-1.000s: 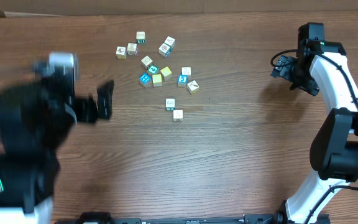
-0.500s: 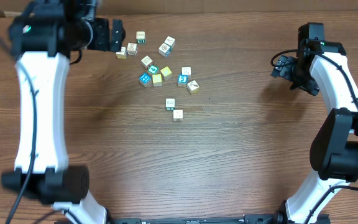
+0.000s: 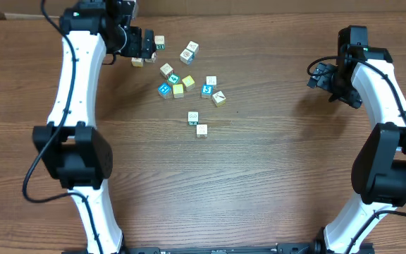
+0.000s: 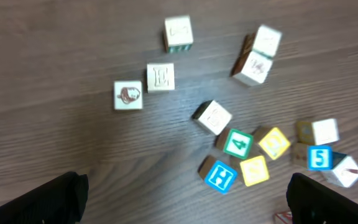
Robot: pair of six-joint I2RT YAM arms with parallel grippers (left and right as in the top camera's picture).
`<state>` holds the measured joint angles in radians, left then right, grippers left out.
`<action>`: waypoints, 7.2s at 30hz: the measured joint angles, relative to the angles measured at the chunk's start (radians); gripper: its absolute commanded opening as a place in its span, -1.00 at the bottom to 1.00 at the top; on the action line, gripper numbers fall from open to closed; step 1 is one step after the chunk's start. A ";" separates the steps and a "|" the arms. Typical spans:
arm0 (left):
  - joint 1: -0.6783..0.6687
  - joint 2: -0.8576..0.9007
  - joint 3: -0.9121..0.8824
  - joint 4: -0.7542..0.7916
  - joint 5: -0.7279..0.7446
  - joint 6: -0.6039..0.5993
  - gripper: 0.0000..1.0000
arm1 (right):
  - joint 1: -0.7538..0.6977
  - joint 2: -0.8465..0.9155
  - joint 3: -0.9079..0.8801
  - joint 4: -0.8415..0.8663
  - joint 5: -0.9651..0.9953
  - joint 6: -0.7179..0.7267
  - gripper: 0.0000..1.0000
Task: Form a circle
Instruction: 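Raise the left arm and swing it over the cluster's upper left, then lower the left gripper and grasp a block with an acorn picture, then carry the acorn block down beside the 3 and 2 blocks, then lower the acorn block next to the 3 block and release it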
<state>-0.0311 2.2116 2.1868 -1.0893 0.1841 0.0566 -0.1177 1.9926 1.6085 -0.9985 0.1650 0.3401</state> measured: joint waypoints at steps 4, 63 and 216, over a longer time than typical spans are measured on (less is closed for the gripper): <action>0.000 0.061 0.000 0.031 -0.001 0.000 1.00 | 0.000 0.000 0.000 0.000 -0.001 0.000 1.00; 0.000 0.323 0.014 0.341 -0.205 0.002 -0.79 | 0.000 0.000 0.000 0.000 -0.001 0.000 1.00; -0.383 -0.300 -0.924 0.371 -0.169 -0.465 -0.37 | 0.000 0.000 0.000 0.000 -0.001 0.000 1.00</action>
<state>-0.4137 1.9114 1.2625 -0.7181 0.0151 -0.4088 -0.1177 1.9926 1.6085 -0.9989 0.1642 0.3405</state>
